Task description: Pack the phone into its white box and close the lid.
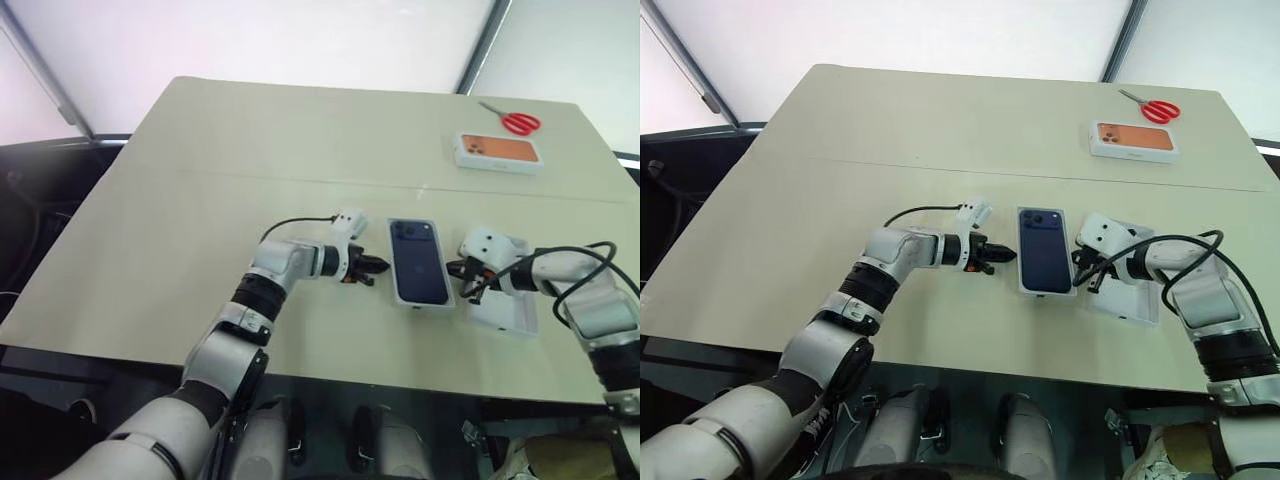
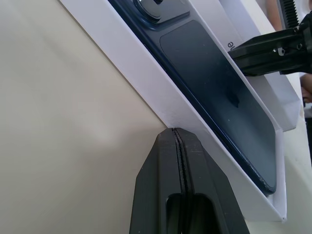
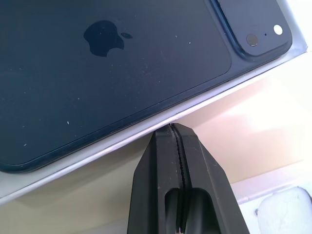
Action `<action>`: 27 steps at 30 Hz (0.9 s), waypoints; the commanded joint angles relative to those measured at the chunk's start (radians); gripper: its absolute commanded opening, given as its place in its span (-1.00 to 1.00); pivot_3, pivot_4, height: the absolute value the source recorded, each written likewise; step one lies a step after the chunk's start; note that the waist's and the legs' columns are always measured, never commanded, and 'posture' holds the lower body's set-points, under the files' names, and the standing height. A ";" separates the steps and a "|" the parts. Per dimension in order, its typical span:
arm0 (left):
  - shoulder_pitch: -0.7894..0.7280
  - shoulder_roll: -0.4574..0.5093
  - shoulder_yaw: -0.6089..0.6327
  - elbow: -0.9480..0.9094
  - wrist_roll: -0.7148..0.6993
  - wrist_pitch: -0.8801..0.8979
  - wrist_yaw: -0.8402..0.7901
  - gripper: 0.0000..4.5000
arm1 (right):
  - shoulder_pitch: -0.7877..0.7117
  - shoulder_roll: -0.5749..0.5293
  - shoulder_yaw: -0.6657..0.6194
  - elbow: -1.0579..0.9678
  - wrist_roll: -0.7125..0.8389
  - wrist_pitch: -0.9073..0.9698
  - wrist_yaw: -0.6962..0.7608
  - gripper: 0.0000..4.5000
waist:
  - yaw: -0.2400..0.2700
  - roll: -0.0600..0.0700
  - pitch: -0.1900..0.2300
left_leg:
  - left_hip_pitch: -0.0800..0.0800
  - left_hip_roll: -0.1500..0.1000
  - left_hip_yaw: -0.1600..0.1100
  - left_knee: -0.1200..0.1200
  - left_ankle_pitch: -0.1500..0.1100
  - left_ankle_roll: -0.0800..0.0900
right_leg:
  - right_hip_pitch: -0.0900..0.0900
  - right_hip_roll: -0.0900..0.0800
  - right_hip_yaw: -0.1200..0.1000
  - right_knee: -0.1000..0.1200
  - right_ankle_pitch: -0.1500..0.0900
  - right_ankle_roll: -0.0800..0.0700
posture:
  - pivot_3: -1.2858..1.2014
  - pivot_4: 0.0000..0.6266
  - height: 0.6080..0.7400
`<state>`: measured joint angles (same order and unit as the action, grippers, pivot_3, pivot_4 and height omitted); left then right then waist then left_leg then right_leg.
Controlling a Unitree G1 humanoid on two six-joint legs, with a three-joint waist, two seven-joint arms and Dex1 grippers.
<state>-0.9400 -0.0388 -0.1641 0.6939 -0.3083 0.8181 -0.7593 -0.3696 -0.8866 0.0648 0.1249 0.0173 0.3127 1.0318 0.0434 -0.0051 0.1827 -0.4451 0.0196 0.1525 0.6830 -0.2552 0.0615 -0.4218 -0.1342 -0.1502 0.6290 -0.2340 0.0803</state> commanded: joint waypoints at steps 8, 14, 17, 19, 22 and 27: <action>-0.012 -0.031 -0.019 0.011 0.033 -0.024 -0.048 -0.99 | 0.008 -0.009 0.000 -0.002 -0.011 -0.012 0.001 -1.00 | -0.002 0.000 0.000 | 0.000 0.000 0.000 0.000 0.000 0.000 | 0.001 0.000 0.000 0.000 0.000 0.000 | 0.03 -0.52 0.96; 0.030 0.054 0.014 -0.104 0.027 -0.048 -0.069 -0.99 | 0.004 -0.008 -0.013 -0.026 0.015 0.021 0.010 -1.00 | -0.010 0.001 0.000 | 0.000 0.001 0.000 0.000 0.000 0.000 | 0.000 0.000 0.000 0.001 0.000 0.000 | 0.03 -0.52 0.96; 0.087 0.129 0.020 -0.211 0.014 -0.023 -0.093 -0.99 | 0.047 -0.041 -0.043 -0.065 0.038 0.039 0.028 -1.00 | -0.011 0.001 0.000 | 0.000 0.001 0.000 -0.001 0.000 0.000 | -0.001 0.001 0.000 0.001 0.000 0.001 | 0.03 -0.52 0.96; 0.130 0.178 0.032 -0.278 -0.003 0.001 -0.108 -0.99 | 0.076 -0.064 -0.060 -0.080 0.048 0.046 0.039 -1.00 | -0.011 0.001 0.000 | 0.000 0.002 0.000 -0.001 0.001 -0.001 | -0.001 0.002 0.000 0.002 0.000 0.001 | 0.03 -0.52 0.96; 0.192 0.241 0.032 -0.384 -0.004 -0.051 -0.127 -0.99 | 0.105 -0.096 -0.068 -0.065 0.040 0.023 0.039 -1.00 | -0.010 0.002 0.000 | 0.000 0.002 0.000 -0.001 0.000 -0.001 | -0.001 0.002 0.000 0.001 0.000 0.000 | 0.03 -0.52 0.96; 0.244 0.324 0.053 -0.496 -0.013 -0.125 -0.155 -0.99 | 0.090 -0.107 -0.075 -0.034 0.044 0.010 0.030 -1.00 | -0.006 0.002 0.000 | 0.000 0.001 0.000 0.000 0.000 -0.001 | -0.002 0.000 0.000 0.000 -0.002 -0.003 | 0.03 -0.52 0.96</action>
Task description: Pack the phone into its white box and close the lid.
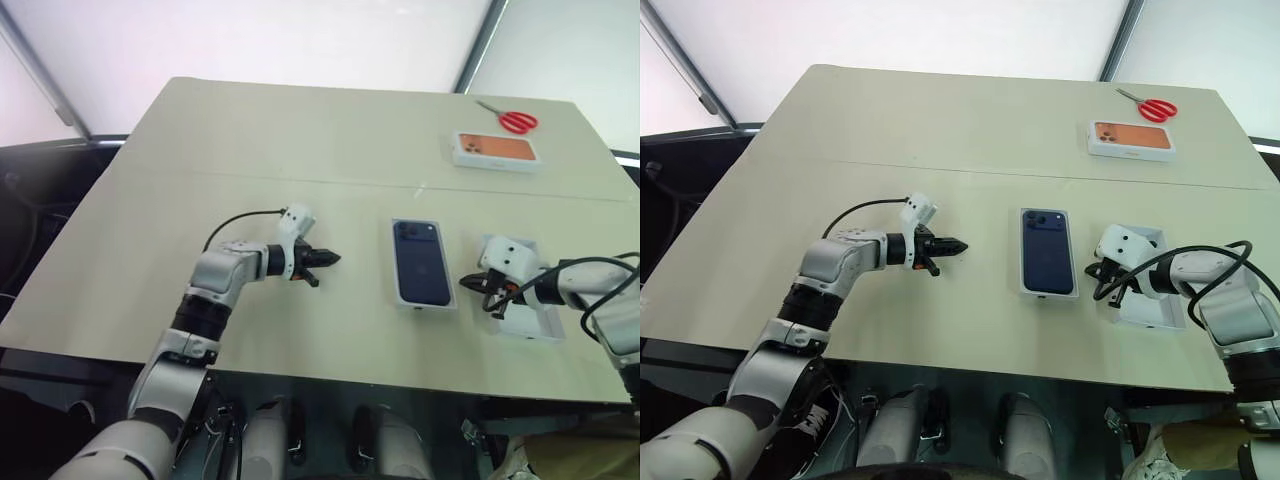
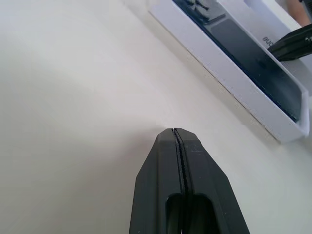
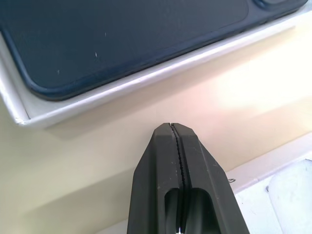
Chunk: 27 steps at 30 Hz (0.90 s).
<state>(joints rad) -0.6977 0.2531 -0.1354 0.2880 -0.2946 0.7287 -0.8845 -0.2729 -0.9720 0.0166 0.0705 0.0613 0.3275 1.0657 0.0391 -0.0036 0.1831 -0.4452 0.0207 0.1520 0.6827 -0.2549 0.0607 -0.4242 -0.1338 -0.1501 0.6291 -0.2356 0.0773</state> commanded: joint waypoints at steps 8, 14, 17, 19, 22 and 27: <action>0.085 0.209 0.091 -0.258 -0.148 -0.009 -0.174 -0.17 | -0.096 0.030 -0.128 -0.078 0.200 0.325 -0.027 -0.40 | -0.028 0.003 0.002 | -0.001 0.001 0.000 -0.001 0.001 -0.001 | 0.001 0.001 0.000 0.002 0.002 0.003 | 0.03 -0.52 0.96; 0.142 0.271 0.116 -0.307 -0.175 -0.107 -0.237 1.00 | -0.157 0.006 -0.161 -0.117 0.224 0.601 -0.138 0.99 | -0.027 0.004 0.002 | -0.001 0.001 0.000 -0.001 0.000 -0.001 | -0.001 0.001 0.000 0.001 0.000 0.000 | 0.03 -0.52 0.96; 0.155 0.300 0.124 -0.324 -0.192 -0.151 -0.284 1.00 | -0.163 0.018 -0.179 -0.176 0.226 0.702 -0.217 0.99 | -0.028 0.004 0.002 | -0.001 0.001 0.000 -0.002 0.000 -0.001 | -0.002 0.001 0.000 0.001 0.000 0.000 | 0.03 -0.52 0.96; 0.164 0.306 0.131 -0.328 -0.191 -0.207 -0.300 1.00 | -0.189 0.047 -0.209 -0.195 0.225 0.807 -0.303 0.99 | -0.030 0.004 0.001 | -0.004 0.001 0.000 -0.002 0.001 -0.001 | -0.003 0.001 0.001 0.001 0.000 0.000 | 0.03 -0.52 0.96; 0.174 0.314 0.138 -0.325 -0.192 -0.263 -0.326 1.00 | -0.180 0.041 -0.218 -0.240 0.240 0.919 -0.342 0.99 | -0.030 0.005 0.001 | -0.004 0.001 0.000 -0.002 0.001 -0.001 | -0.003 0.001 0.001 0.001 0.000 0.000 | 0.03 -0.52 0.96; 0.217 0.330 0.129 -0.308 -0.158 -0.418 -0.379 1.00 | -0.140 0.054 -0.225 -0.350 0.311 1.140 -0.369 0.99 | -0.029 0.005 0.001 | -0.004 0.001 0.001 -0.002 0.001 -0.001 | -0.003 0.001 0.001 0.001 0.000 0.000 | 0.03 -0.52 0.96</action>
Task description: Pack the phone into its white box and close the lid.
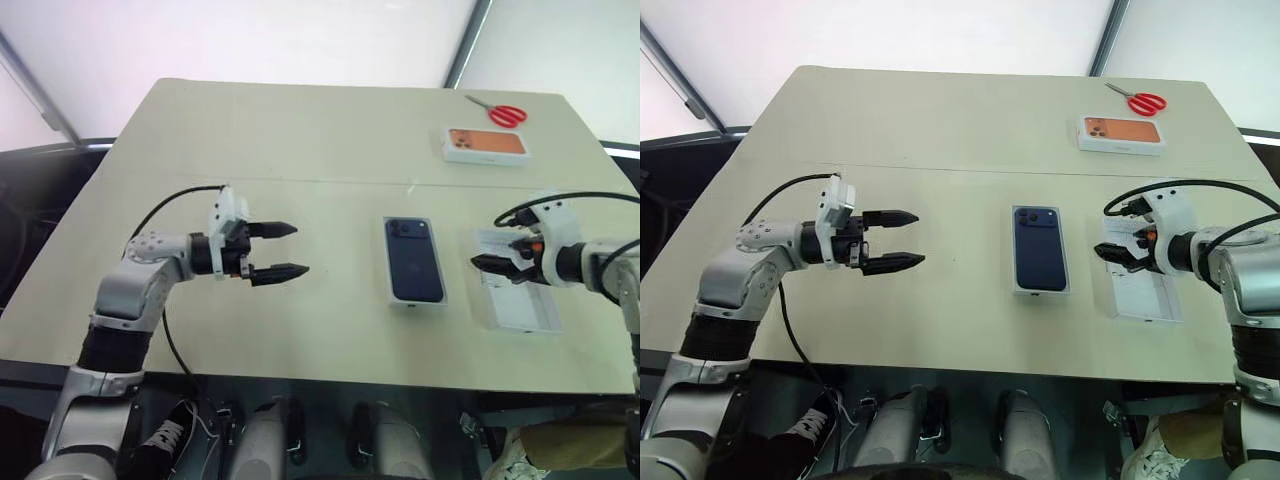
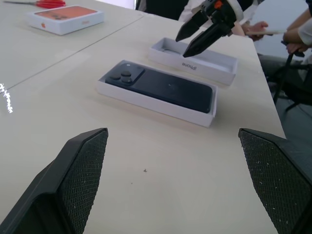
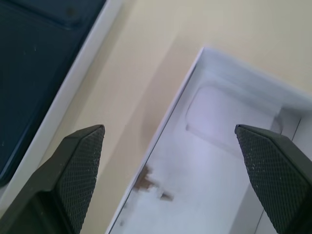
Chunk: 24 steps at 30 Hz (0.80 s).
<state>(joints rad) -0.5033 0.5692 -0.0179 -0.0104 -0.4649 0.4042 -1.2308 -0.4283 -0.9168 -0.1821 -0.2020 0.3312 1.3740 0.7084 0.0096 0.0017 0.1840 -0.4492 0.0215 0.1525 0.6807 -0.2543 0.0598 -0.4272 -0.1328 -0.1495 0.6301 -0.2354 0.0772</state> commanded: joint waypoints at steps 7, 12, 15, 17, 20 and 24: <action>0.063 -0.015 -0.006 -0.032 0.031 -0.185 -0.003 1.00 | 0.085 -0.003 -0.024 -0.148 0.074 0.148 -0.051 0.99 | 0.002 0.000 0.000 | 0.000 0.000 0.000 0.000 0.000 0.001 | 0.000 0.000 0.000 0.000 0.000 0.000 | 0.03 -0.52 0.96; 0.082 -0.035 -0.018 -0.041 0.045 -0.207 0.026 1.00 | 0.069 0.025 -0.042 -0.141 0.077 0.172 -0.096 0.99 | 0.000 0.000 0.000 | 0.000 0.000 0.000 0.000 -0.001 0.001 | 0.000 0.000 0.000 0.000 0.001 0.003 | 0.03 -0.52 0.96; 0.083 -0.041 -0.021 -0.041 0.047 -0.204 0.040 1.00 | 0.070 0.042 -0.056 -0.127 0.074 0.178 -0.121 0.76 | 0.001 0.000 0.000 | 0.000 0.000 0.000 0.000 -0.001 0.001 | 0.000 0.001 0.000 0.000 0.001 0.003 | 0.03 -0.52 0.96; 0.082 -0.041 -0.025 -0.037 0.048 -0.208 0.045 1.00 | 0.061 0.062 -0.071 -0.119 0.083 0.196 -0.128 0.43 | 0.001 0.000 0.000 | 0.000 0.000 0.001 0.000 -0.001 0.002 | 0.000 0.001 0.000 0.000 0.001 0.003 | 0.03 -0.52 0.96; 0.083 -0.042 -0.029 -0.037 0.049 -0.209 0.056 1.00 | 0.059 0.071 -0.058 -0.129 0.081 0.197 -0.146 -0.25 | 0.000 0.000 0.000 | 0.000 0.000 0.001 0.000 -0.001 0.002 | 0.000 0.001 0.000 0.000 0.002 0.003 | 0.03 -0.52 0.96; 0.081 -0.038 -0.029 -0.042 0.043 -0.198 0.068 1.00 | 0.045 0.096 -0.059 -0.105 0.069 0.196 -0.181 -0.96 | 0.000 0.000 0.000 | 0.000 0.000 0.001 0.000 0.000 0.002 | 0.000 0.001 0.000 0.000 0.002 0.003 | 0.03 -0.52 0.96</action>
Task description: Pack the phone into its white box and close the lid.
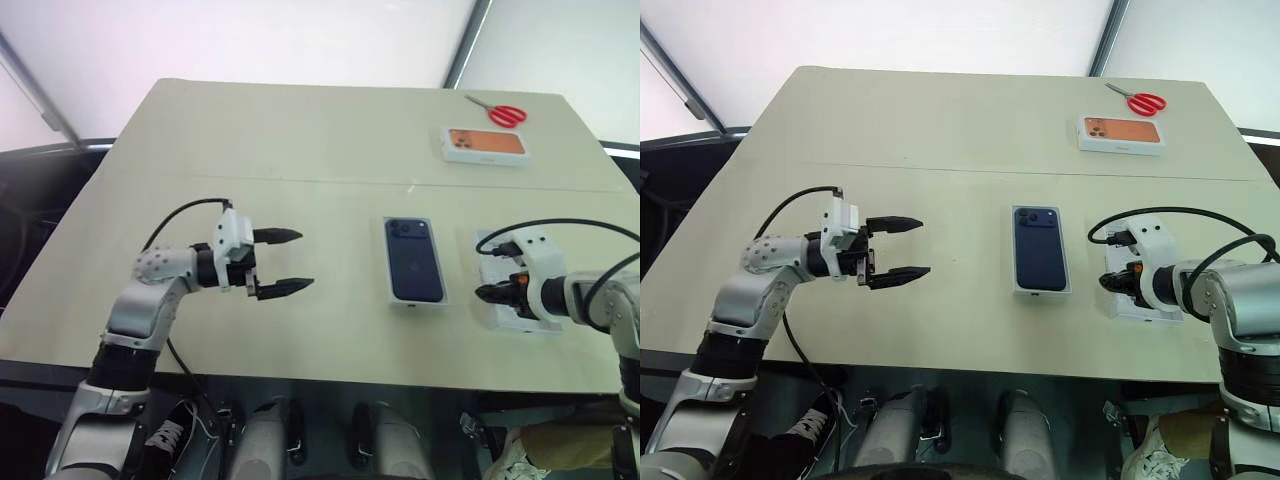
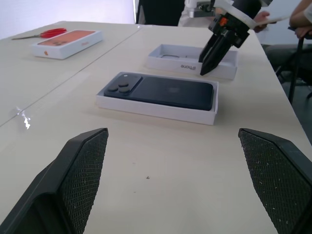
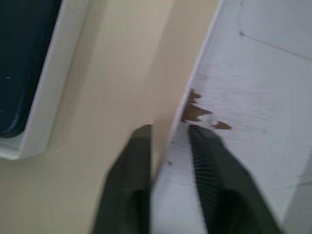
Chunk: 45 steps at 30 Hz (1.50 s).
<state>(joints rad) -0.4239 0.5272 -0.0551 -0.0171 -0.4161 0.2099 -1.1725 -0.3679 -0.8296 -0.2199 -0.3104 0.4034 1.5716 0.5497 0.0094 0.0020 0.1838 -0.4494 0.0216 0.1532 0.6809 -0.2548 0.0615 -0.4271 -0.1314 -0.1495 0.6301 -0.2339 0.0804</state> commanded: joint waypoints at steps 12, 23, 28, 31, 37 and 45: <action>-0.028 0.001 0.018 0.021 0.011 0.039 0.085 1.00 | -0.302 0.265 -0.201 0.068 0.033 -0.059 -0.117 -0.96 | -0.017 0.001 0.000 | -0.002 0.002 0.001 0.000 0.002 0.002 | -0.002 0.003 0.001 0.001 0.000 0.001 | 0.03 -0.52 0.96; -0.096 -0.100 0.024 0.104 0.046 0.095 0.287 1.00 | -0.384 0.720 -0.454 0.072 0.472 0.043 -0.205 -0.96 | -0.019 0.001 0.000 | -0.001 0.005 0.002 -0.001 0.003 0.001 | -0.001 0.009 0.002 0.002 0.001 0.001 | 0.03 -0.52 0.96; -0.122 -0.154 0.039 0.107 0.042 0.126 0.378 1.00 | -0.310 0.824 -0.487 0.105 0.681 0.043 -0.363 -0.96 | -0.025 0.001 0.000 | -0.001 0.004 0.005 0.000 0.003 0.002 | -0.003 0.009 0.004 0.002 0.002 0.002 | 0.03 -0.52 0.96; -0.116 -0.178 0.034 0.095 0.036 0.138 0.402 1.00 | -0.242 0.833 -0.463 0.116 0.795 0.043 -0.443 -0.96 | -0.025 0.001 0.000 | 0.001 0.005 0.005 -0.001 0.003 0.001 | -0.002 0.010 0.005 0.002 0.002 0.002 | 0.03 -0.52 0.96; -0.072 -0.199 -0.002 0.063 0.021 0.172 0.378 0.05 | -0.202 0.820 -0.446 0.157 0.911 0.032 -0.587 -1.00 | -0.027 0.002 -0.001 | 0.001 0.005 0.006 -0.001 0.002 0.002 | -0.003 0.010 0.007 0.002 0.002 0.002 | 0.03 -0.52 0.96; -0.085 -0.266 -0.102 0.135 0.139 0.092 0.417 -0.97 | -0.154 0.756 -0.387 0.216 1.090 -0.069 -0.746 -1.00 | -0.021 0.002 -0.001 | 0.001 0.005 0.006 -0.001 0.002 0.002 | -0.002 0.011 0.008 0.002 0.002 0.002 | 0.03 -0.52 0.96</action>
<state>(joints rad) -0.4883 0.2707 -0.1285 0.1035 -0.3106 0.3520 -0.7562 -0.5314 -0.0534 -0.6257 -0.0906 1.4376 1.5221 -0.1714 -0.0114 0.0038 0.1829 -0.4482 0.0265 0.1595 0.6795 -0.2528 0.0637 -0.4292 -0.1208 -0.1417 0.6316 -0.2321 0.0820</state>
